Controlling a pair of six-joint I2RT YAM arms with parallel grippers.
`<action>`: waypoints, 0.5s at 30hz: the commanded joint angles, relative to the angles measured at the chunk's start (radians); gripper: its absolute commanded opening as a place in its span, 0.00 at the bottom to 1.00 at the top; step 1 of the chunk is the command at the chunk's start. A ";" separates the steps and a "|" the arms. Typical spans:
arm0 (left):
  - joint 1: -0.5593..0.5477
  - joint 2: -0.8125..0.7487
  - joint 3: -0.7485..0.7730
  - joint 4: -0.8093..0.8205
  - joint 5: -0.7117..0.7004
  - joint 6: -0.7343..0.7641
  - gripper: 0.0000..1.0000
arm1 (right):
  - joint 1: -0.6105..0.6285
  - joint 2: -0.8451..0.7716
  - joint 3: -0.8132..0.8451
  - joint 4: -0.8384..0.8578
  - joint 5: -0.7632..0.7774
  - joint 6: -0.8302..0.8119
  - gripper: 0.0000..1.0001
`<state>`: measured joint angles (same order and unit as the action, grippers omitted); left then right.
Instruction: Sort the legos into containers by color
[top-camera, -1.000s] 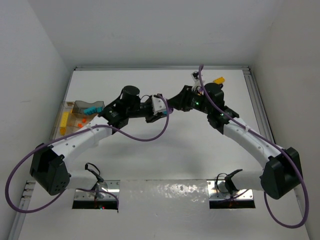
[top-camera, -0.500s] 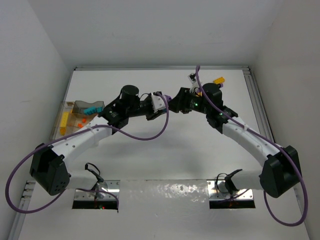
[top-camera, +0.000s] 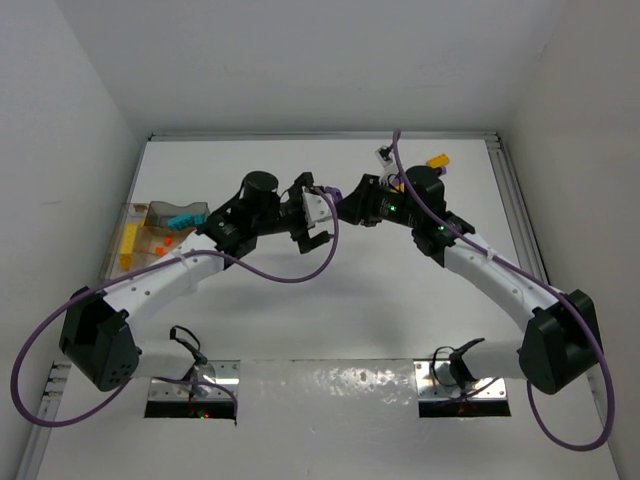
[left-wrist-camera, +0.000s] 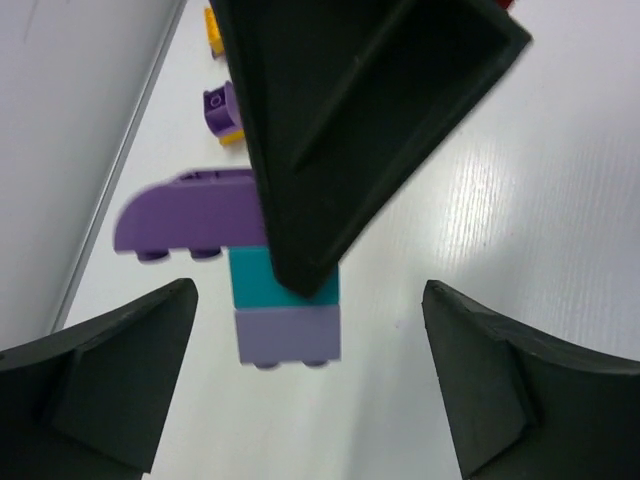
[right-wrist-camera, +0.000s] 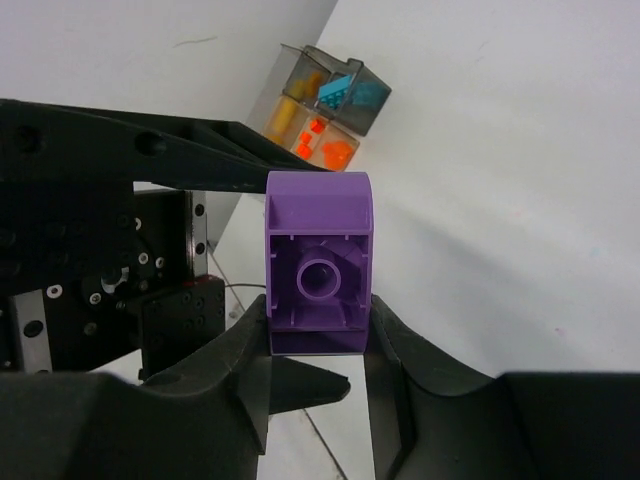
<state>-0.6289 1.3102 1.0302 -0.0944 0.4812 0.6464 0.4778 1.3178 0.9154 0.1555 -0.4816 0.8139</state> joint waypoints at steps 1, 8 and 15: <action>-0.002 -0.066 -0.012 -0.044 -0.025 0.071 0.95 | -0.019 -0.026 -0.006 0.079 -0.011 0.025 0.00; 0.032 -0.114 -0.053 -0.025 -0.098 0.064 0.90 | -0.030 -0.035 0.010 0.033 0.003 -0.007 0.00; 0.032 -0.078 -0.024 0.008 0.019 -0.002 0.78 | -0.028 -0.025 0.005 0.067 -0.015 0.019 0.00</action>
<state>-0.6041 1.2217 0.9611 -0.1368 0.4438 0.6849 0.4503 1.3079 0.9112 0.1562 -0.4786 0.8204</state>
